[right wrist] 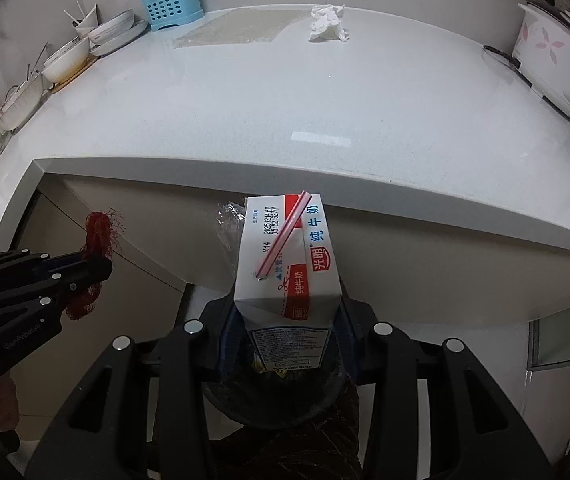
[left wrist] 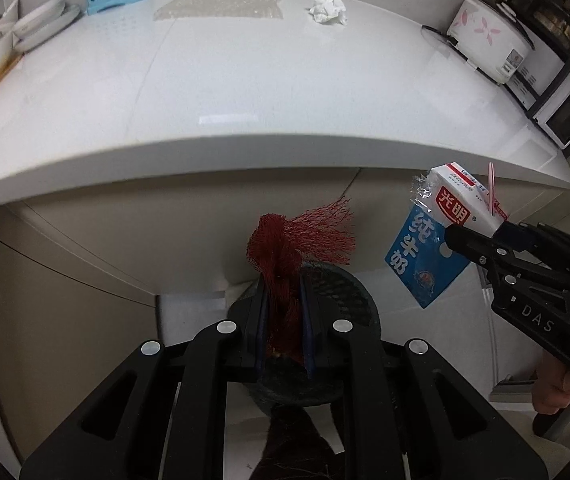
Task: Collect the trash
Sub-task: 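Carry the red mesh and milk carton with both grippers over the trash bin, then open the left gripper over the bin while the right gripper releases the milk carton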
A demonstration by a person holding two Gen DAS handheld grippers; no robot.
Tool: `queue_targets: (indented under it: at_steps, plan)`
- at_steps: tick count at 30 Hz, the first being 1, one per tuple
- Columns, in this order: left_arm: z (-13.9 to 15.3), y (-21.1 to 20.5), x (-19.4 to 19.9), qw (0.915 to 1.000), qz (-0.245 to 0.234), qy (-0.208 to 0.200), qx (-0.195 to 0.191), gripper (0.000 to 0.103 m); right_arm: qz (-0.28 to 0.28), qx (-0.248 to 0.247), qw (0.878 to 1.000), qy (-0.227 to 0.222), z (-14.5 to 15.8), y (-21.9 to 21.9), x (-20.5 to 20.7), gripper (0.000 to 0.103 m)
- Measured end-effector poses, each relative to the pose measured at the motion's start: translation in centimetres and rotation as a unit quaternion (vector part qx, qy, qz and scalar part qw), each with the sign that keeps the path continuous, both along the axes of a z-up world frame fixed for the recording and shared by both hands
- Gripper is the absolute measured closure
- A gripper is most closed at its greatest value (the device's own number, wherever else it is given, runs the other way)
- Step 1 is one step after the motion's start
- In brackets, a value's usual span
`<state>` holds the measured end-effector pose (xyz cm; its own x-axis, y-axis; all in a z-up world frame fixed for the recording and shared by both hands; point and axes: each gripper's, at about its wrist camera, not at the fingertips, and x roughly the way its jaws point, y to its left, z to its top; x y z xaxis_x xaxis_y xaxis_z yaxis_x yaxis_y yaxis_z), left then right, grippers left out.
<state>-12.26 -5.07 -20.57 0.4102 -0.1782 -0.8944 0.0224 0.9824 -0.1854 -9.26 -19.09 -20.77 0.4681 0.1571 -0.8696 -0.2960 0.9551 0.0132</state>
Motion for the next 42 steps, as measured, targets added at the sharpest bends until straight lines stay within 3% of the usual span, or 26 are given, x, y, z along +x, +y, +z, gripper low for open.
queue_targets:
  at_steps: [10, 26, 31, 36, 42]
  plan:
    - [-4.2, -0.7, 0.0, 0.9998, 0.002, 0.02, 0.004, 0.09, 0.026, -0.004, 0.999, 0.027, -5.7, 0.0, -0.4, 0.064]
    - [-8.3, -1.2, -0.1, 0.9987, -0.001, 0.05, -0.003, 0.09, 0.037, -0.002, 0.997, 0.069, -10.8, -0.4, -0.6, 0.063]
    - [-8.5, -1.5, -0.3, 0.9985, -0.002, 0.055, -0.002, 0.09, 0.027, 0.01, 0.997, 0.071, -11.1, -0.6, -0.8, 0.042]
    - [-9.0, -2.3, -0.2, 0.9981, -0.011, 0.061, -0.003, 0.09, 0.005, 0.008, 0.998, 0.068, -10.8, -1.4, -0.9, 0.011]
    - [-10.5, -3.6, 1.0, 0.997, -0.03, 0.072, -0.003, 0.09, -0.021, 0.001, 0.998, 0.057, -10.2, -3.1, -0.8, 0.008]
